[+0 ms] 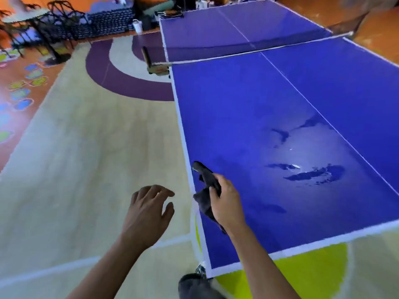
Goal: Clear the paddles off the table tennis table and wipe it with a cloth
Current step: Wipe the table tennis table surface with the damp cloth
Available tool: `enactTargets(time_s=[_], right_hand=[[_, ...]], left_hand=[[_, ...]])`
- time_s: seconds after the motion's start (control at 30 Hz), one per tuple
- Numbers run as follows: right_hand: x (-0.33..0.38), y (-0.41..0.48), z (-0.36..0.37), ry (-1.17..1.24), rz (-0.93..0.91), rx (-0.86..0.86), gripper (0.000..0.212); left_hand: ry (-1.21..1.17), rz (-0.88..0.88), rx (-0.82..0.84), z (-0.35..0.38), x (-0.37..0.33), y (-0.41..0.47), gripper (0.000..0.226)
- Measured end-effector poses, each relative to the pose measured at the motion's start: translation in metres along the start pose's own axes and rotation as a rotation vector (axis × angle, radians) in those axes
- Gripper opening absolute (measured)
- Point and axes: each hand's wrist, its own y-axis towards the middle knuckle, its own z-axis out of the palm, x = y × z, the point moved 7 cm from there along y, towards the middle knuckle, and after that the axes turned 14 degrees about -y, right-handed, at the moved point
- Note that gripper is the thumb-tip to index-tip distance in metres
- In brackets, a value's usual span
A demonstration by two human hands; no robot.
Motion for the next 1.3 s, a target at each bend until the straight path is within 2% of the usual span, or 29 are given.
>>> enactTargets(time_s=[0.2, 0.4, 0.47, 0.57, 0.7, 0.87, 0.93, 1.0, 1.03, 1.17, 1.3], right_hand=[[-0.070, 0.040, -0.003, 0.007, 0.321, -0.072, 0.031], [-0.114, 0.046, -0.010, -0.114, 0.530, 0.163, 0.022], [-0.130, 0.031, -0.017, -0.102, 0.624, 0.113, 0.020], [-0.142, -0.003, -0.027, -0.118, 0.804, -0.043, 0.030], [-0.126, -0.045, -0.027, -0.212, 1.014, -0.207, 0.039], [-0.091, -0.078, 0.031, -0.290, 1.114, -0.463, 0.049], [-0.084, -0.084, 0.082, -0.294, 1.174, -0.397, 0.051], [-0.081, -0.083, 0.134, -0.399, 1.214, -0.275, 0.054], [-0.082, -0.083, 0.150, -0.464, 1.212, -0.273, 0.054], [-0.099, -0.087, 0.146, -0.714, 1.140, -0.499, 0.048], [-0.122, -0.092, 0.149, -0.830, 1.029, -0.529, 0.055]], left_hand=[[0.011, 0.267, 0.249, 0.050, -0.031, 0.098, 0.026], [0.103, 0.448, 0.522, 0.090, -0.047, 0.144, 0.033], [0.162, 0.479, 0.654, 0.112, -0.047, 0.155, 0.035], [0.264, 0.555, 0.855, 0.149, -0.045, 0.162, 0.036], [0.340, 0.732, 0.999, 0.186, -0.034, 0.161, 0.035], [0.262, 0.983, 1.006, 0.230, -0.008, 0.166, 0.039], [0.213, 1.077, 0.956, 0.243, 0.000, 0.167, 0.044], [0.166, 1.170, 0.883, 0.255, 0.010, 0.170, 0.047], [0.134, 1.201, 0.863, 0.263, 0.016, 0.170, 0.048], [0.072, 1.282, 0.739, 0.286, 0.037, 0.166, 0.056], [0.066, 1.340, 0.631, 0.298, 0.045, 0.164, 0.059]])
